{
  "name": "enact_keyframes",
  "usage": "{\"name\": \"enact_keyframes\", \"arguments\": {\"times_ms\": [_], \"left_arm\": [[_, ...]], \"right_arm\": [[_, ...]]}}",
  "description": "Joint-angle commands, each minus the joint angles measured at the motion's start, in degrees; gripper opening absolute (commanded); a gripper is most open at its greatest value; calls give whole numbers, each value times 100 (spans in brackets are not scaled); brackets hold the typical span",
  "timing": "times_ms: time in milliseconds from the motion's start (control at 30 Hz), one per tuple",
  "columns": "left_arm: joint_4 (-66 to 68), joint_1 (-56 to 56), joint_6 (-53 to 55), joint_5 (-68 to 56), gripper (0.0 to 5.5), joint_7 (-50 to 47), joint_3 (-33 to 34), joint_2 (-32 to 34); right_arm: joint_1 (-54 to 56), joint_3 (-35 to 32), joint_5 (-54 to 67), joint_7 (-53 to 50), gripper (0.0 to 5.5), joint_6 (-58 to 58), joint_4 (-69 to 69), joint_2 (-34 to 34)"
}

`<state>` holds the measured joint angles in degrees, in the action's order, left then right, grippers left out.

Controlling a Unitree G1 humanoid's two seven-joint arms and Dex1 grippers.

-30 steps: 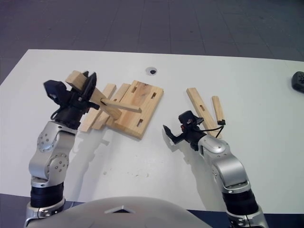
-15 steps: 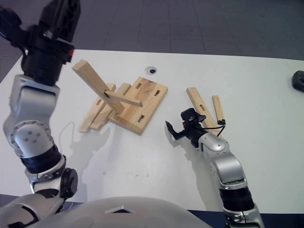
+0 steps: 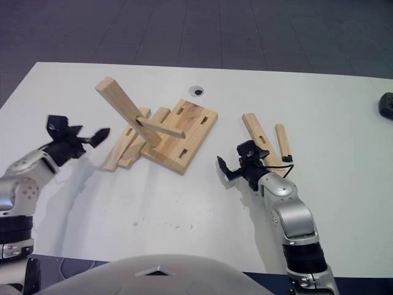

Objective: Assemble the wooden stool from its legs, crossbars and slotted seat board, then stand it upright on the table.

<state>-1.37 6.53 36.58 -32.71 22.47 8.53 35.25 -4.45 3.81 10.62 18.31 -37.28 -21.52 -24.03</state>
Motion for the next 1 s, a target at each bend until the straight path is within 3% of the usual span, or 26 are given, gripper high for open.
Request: {"name": "enact_keyframes", "arguments": {"times_ms": [33, 233, 467, 767, 1000], "left_arm": [[667, 678, -361, 679, 538, 497, -609, 2], [1716, 1160, -867, 1560, 538, 1193, -1408, -139], [2130, 1071, -1029, 1748, 538, 1052, -1045, -144], [1911, 903, -1043, 2311, 393, 2067, -1750, 280], [2108, 809, -862, 2429, 285, 2488, -1828, 530]], "right_arm": [[26, 3, -34, 23, 540, -97, -65, 10], [-61, -52, -53, -5, 540, -142, -171, 4], [53, -9, -80, 111, 540, -116, -59, -44], [103, 36, -140, 69, 540, -73, -3, 41], [91, 48, -212, 5, 540, -59, -7, 166]]}}
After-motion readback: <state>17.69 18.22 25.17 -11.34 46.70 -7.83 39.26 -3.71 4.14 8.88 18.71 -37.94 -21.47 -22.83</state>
